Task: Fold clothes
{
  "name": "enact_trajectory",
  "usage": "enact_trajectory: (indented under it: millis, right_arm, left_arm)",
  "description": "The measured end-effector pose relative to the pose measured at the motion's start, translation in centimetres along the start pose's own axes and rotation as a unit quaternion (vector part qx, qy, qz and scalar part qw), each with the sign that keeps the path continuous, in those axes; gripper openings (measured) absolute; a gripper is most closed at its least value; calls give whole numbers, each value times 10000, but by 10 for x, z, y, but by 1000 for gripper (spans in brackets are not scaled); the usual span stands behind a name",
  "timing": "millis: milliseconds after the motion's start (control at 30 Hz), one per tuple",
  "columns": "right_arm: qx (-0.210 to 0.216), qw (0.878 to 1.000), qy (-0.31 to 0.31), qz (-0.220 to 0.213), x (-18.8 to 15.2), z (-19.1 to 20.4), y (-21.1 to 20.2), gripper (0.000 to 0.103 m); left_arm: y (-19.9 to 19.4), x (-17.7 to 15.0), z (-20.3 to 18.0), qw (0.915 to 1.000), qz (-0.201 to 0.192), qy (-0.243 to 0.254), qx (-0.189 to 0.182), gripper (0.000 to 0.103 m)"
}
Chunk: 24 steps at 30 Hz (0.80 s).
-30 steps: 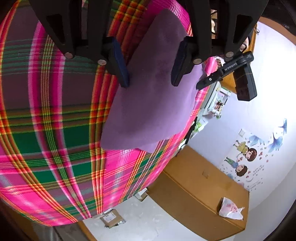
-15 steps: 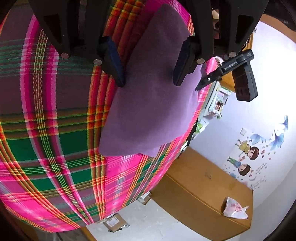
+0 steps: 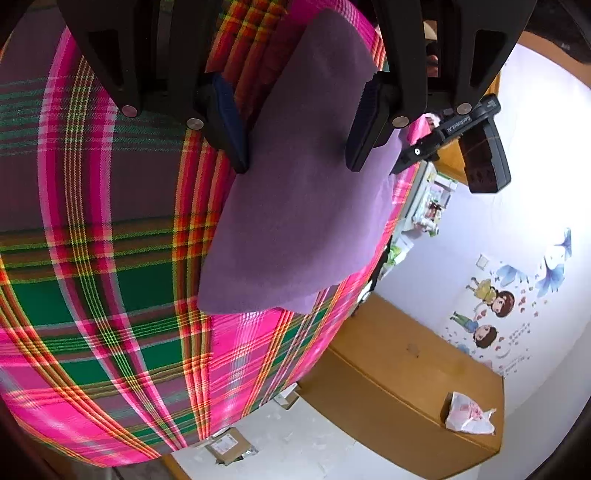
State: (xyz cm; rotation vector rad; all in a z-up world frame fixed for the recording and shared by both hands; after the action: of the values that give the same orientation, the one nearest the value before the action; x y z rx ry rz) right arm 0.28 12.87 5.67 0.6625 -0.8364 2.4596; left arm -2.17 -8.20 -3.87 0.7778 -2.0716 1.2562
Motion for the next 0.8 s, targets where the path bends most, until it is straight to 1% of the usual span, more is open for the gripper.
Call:
enact_trajectory:
  millis: [200,267,333,400,500,567,667,700,733,800]
  right_arm:
    - [-21,10000,-46,-23,3,4,7,57]
    - [14,10000,44,-34,4,3,5,55]
    - [29,9999,90,-34,4,1,4,51]
    - [36,9999,111,-28,3,0,4,50]
    - [23,10000,86,-12,3,1,7,50]
    - [13,10000,69,-19,6,4,10,52]
    - [-13,10000,60,-30,7,4,11,52]
    - [-33,10000,44,-37,7,4,11,51]
    - [-53,10000,21,-43,7,3,11,47]
    - [-38,10000,16,-57,6,3,10,38]
  left_arm:
    - [7,2,-7,9999,50,84,57,43]
    - [5,1,-5,10000,63,18,12,42]
    - [3,0,-4,10000,68,-54,-37,41]
    - [3,0,-2,9999,58,-107,-71,41]
    - [6,2,-3,9999,59,-131,-62,41]
    - [9,3,-5,10000,65,-60,-16,41]
    - [12,4,-8,10000,66,-6,54,41]
    - [12,4,-8,10000,66,-2,60,41]
    - [12,3,-8,10000,67,1,64,39]
    - [10,3,-9,10000,32,-14,42,33]
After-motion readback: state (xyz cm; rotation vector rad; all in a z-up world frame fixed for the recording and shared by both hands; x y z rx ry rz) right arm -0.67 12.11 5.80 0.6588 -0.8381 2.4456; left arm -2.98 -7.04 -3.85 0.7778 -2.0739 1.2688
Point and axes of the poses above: each gripper's, at about its wrist camera, not at the fingertips, and y roughly the way its jaws point, z to its left, x to its top, the point moved 7 cm from there along y, roughly the way its jaws point, and after that the axes turned 12 degrees about -z, right-handed, at the moved point
